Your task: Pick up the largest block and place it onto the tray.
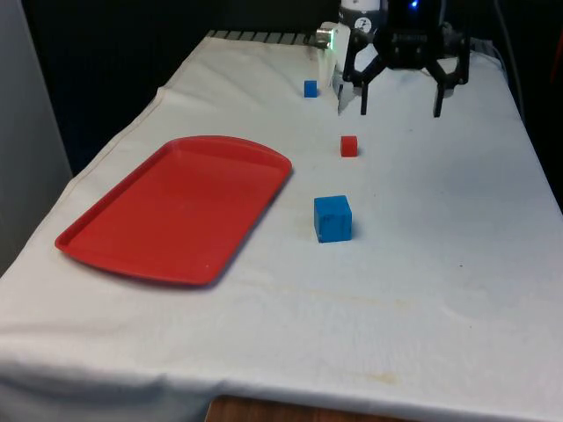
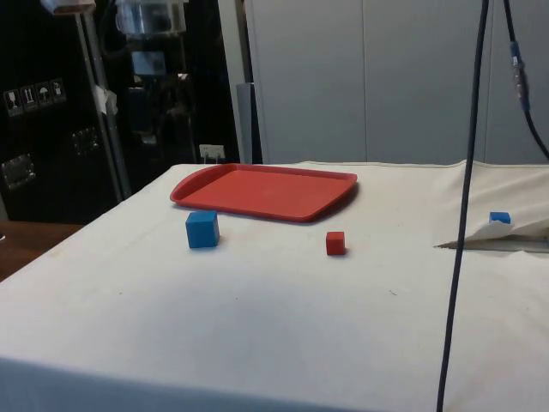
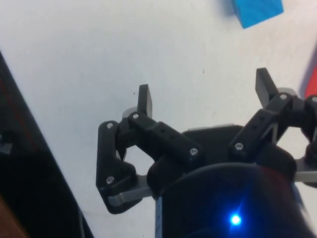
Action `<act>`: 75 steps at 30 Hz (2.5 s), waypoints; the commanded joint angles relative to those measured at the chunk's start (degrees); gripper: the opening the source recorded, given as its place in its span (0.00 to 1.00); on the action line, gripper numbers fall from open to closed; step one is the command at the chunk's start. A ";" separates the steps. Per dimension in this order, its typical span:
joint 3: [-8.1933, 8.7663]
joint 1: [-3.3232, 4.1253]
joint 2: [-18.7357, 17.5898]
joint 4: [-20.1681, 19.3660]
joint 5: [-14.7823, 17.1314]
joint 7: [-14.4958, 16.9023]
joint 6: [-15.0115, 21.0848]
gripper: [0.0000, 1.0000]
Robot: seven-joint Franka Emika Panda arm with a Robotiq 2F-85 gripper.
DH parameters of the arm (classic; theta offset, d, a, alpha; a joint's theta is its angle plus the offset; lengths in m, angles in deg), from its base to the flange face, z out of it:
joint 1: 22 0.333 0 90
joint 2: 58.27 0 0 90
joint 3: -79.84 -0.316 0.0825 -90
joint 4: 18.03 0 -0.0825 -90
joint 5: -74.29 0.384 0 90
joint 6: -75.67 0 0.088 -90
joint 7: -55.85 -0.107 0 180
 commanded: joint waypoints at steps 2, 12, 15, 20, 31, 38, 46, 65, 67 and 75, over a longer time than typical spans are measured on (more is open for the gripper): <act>-0.17 -0.69 0.23 -1.26 0.86 2.06 2.23 1.00; 0.29 -2.01 0.11 -4.13 2.69 6.93 5.56 1.00; 0.29 -2.52 -0.23 -4.64 3.32 8.25 6.36 1.00; 0.29 -3.04 -1.20 -5.04 4.64 10.83 8.31 1.00; 0.06 -3.44 -4.13 -5.21 7.56 15.93 12.66 1.00; -0.29 -3.38 -6.36 -5.39 9.68 18.79 15.13 1.00; -0.97 -3.50 -8.88 -5.27 11.80 21.66 16.90 1.00; -0.92 -4.13 -15.07 -4.58 17.13 27.62 21.03 1.00; -0.97 -4.13 -15.47 -4.41 17.19 27.67 21.26 1.00; -1.26 -4.24 -17.07 -3.27 17.30 27.62 21.54 1.00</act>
